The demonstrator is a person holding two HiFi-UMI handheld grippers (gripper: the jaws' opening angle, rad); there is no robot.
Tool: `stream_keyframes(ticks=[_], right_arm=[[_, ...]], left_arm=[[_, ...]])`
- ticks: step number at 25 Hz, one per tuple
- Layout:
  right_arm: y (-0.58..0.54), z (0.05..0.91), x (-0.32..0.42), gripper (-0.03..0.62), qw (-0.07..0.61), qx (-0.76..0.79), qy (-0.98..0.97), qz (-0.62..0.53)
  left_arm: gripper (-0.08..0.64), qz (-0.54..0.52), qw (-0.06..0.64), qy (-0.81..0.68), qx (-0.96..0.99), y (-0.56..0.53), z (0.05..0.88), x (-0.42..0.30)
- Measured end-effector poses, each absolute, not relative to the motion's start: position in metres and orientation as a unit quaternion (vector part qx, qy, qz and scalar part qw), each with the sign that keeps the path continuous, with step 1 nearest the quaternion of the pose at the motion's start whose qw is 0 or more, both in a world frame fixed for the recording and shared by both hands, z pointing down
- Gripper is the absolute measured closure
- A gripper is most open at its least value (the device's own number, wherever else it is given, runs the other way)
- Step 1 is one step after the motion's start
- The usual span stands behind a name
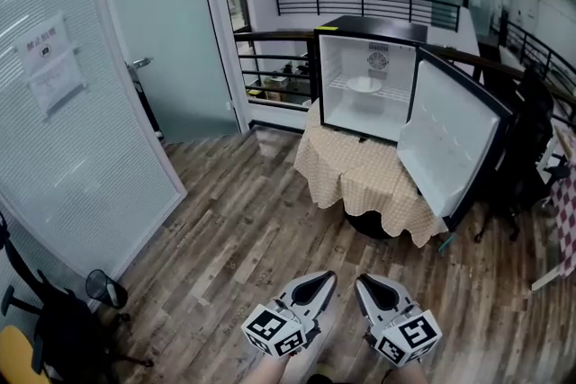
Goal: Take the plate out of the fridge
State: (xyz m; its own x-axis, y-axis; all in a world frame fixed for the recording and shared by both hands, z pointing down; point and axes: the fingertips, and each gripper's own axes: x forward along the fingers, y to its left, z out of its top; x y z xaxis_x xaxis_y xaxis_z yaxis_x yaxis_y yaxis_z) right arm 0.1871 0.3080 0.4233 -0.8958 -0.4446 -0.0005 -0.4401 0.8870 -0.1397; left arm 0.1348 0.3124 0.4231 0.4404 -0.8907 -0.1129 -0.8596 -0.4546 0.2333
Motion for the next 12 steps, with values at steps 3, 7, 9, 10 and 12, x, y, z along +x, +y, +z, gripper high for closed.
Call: stream_keyframes(ticks=[3,7,9,10,12], right_arm=[[0.294,0.426,0.176,0.543,0.016,-0.224,0.972,-0.073],[0.285,0.429,0.164,0.543,0.017,-0.220,0.972,-0.085],[0.279,0.432,0.160,0.543,0.017,-0.222,0.971,-0.092],[0.276,0.433,0.158,0.543,0.018,-0.223,0.970,-0.095],[0.268,0.436,0.154,0.543,0.019,-0.225,0.969,-0.103]], left_arm=[[0.549,-0.114,0.070,-0.522,0.843,0.297,0.425,0.124],[0.549,-0.113,0.079,-0.526,0.839,0.288,0.433,0.113],[0.549,-0.113,0.087,-0.526,0.838,0.283,0.437,0.108],[0.549,-0.113,0.090,-0.526,0.838,0.279,0.438,0.105],[0.549,-0.114,0.093,-0.523,0.839,0.270,0.440,0.102]])
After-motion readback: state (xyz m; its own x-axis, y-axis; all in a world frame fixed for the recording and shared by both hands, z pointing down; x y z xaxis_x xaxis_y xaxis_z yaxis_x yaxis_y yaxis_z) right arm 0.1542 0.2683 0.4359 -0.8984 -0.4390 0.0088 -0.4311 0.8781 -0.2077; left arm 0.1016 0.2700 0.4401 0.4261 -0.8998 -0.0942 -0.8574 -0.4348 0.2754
